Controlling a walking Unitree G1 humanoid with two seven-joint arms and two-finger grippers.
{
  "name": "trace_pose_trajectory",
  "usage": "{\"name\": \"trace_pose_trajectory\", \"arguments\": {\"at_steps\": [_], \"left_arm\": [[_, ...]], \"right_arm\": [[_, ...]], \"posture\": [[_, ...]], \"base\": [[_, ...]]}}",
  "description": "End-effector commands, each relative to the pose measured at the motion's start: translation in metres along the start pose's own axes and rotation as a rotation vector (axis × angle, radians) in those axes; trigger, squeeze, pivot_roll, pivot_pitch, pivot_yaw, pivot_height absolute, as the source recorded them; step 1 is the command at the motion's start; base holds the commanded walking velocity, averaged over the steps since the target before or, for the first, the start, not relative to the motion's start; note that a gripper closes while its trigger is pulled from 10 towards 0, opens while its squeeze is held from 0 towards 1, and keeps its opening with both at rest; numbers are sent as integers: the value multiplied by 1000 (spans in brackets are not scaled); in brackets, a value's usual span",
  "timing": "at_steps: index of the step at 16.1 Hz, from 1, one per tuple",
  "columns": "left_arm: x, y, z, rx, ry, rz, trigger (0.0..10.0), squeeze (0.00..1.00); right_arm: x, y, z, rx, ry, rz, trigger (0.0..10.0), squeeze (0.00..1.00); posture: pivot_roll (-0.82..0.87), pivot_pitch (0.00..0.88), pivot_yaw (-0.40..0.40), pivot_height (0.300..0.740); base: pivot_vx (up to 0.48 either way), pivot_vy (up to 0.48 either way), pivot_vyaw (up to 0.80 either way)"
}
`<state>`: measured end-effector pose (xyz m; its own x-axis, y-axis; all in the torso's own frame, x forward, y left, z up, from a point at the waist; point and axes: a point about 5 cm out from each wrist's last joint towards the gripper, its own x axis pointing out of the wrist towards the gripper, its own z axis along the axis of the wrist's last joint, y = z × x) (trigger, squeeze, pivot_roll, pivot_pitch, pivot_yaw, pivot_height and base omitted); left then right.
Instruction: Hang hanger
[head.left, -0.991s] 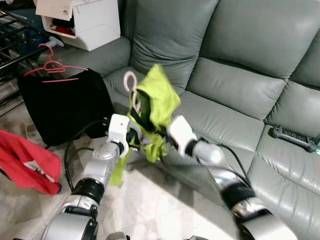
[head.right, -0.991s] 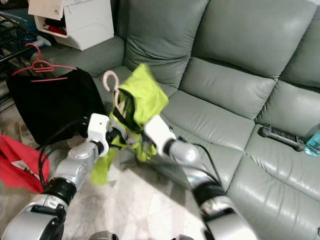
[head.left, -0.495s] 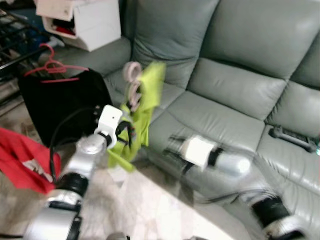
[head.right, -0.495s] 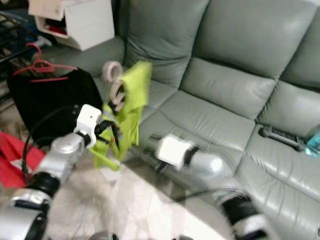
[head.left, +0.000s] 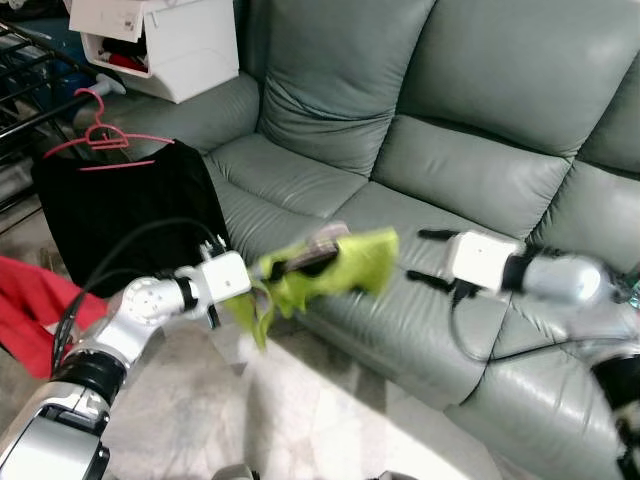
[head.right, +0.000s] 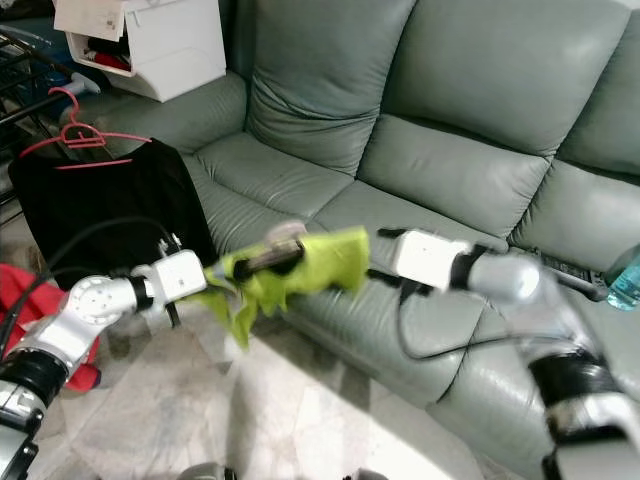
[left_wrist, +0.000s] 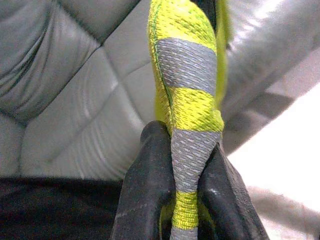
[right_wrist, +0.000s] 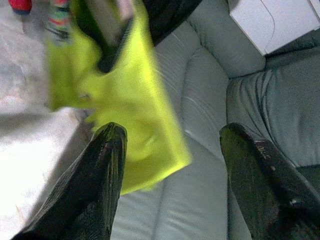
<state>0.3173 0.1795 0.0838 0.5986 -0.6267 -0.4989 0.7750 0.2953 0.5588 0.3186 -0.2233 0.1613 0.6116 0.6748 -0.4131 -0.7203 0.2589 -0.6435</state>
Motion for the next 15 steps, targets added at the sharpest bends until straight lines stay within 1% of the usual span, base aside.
{"name": "trace_pose_trajectory", "arguments": {"at_steps": [1,2,3,15], "left_arm": [[-1,2,7,58,-29,-16,0,0],[1,1,9,58,-44,-24,0,0],[2,0,11,63,-61,-30,0,0],[2,0,11,63,-61,-30,0,0]], "right_arm": [[-5,-6,-2,16,0,-5,10000,1000],[-7,-8,-4,17,11,-7,10000,1000],[-8,-9,-6,37,16,-2,10000,839],[-8,-9,-6,37,16,-2,10000,839]], "posture": [[-68,0,38,740],[-67,0,37,740],[-67,0,37,740],[-67,0,37,740]], "base": [[0,0,0],[0,0,0],[0,0,0],[0,0,0]]}}
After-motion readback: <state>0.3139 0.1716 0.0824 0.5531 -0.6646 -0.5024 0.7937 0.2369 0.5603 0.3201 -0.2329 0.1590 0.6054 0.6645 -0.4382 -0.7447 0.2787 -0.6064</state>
